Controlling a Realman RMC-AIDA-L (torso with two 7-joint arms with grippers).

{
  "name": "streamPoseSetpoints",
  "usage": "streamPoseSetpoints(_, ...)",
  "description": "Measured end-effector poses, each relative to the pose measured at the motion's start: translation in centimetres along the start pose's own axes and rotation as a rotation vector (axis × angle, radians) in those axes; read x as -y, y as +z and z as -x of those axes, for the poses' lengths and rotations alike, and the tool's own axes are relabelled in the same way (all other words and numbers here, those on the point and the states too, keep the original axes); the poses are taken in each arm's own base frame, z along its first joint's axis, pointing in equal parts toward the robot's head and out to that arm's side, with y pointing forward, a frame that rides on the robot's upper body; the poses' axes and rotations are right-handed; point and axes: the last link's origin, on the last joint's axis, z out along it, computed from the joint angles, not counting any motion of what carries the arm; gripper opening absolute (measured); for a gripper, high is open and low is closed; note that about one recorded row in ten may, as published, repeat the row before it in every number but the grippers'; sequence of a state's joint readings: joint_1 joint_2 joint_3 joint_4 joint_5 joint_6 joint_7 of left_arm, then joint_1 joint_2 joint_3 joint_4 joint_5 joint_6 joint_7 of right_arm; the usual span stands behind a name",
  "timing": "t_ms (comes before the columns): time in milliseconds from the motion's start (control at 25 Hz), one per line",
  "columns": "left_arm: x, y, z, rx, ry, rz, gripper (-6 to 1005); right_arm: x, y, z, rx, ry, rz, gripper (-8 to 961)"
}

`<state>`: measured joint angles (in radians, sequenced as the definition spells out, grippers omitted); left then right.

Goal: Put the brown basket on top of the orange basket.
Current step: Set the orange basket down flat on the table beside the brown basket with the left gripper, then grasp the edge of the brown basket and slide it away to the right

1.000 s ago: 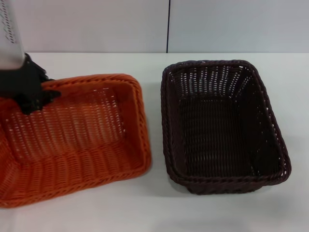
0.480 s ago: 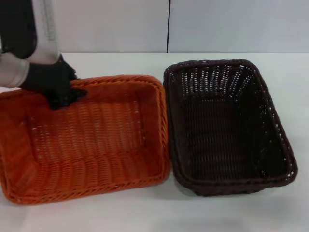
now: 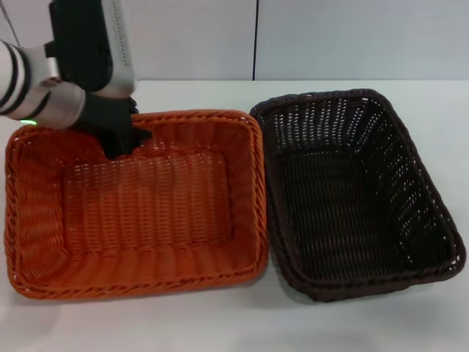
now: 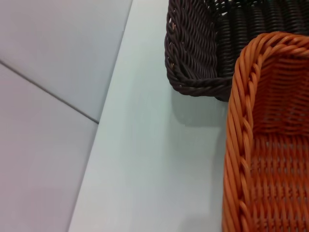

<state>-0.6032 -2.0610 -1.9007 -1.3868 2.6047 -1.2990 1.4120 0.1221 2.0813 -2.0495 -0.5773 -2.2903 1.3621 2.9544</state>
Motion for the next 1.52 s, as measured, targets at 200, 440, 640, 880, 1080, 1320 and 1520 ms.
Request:
streamPoseSetpoints(200, -0.8, 0.9, -0.8, 0.030, 0.025, 0.010, 166, 0.1, 0.0, 0.0, 0.000, -0.003, 0.000, 710)
streamPoseSetpoints(440, -0.4, 0.4, -1.1, 0.023, 0.048, -0.069, 401, 0.1, 0.2, 0.0, 0.002, -0.004, -0.001, 710)
streamPoseSetpoints(640, -0.1, 0.2, -1.3, 0.017, 0.052, -0.093, 576, 0.2, 0.2, 0.0, 0.001, -0.006, -0.004, 710)
streamPoseSetpoints(880, 1.0, -2.1, -1.2, -0.103, -0.080, -0.461, 664, 0.0, 0.4, 0.3, 0.016, 0.009, -0.005, 710)
streamPoseSetpoints(1080, -0.1, -6.2, 3.2, -0.414, -0.515, -0.988, 663, -1.3, 1.8, 1.1, 0.022, 0.062, 0.030, 710)
streamPoseSetpoints(1320, -6.3, -9.2, 9.0, -0.706, -0.784, -1.347, 712, -5.4, 7.0, 3.4, -0.122, 0.151, 0.254, 711)
streamPoseSetpoints(1520, -11.5, -8.8, 13.6, -0.657, -0.856, -1.460, 748, -8.7, 9.6, 6.6, -0.327, 0.125, 0.473, 711)
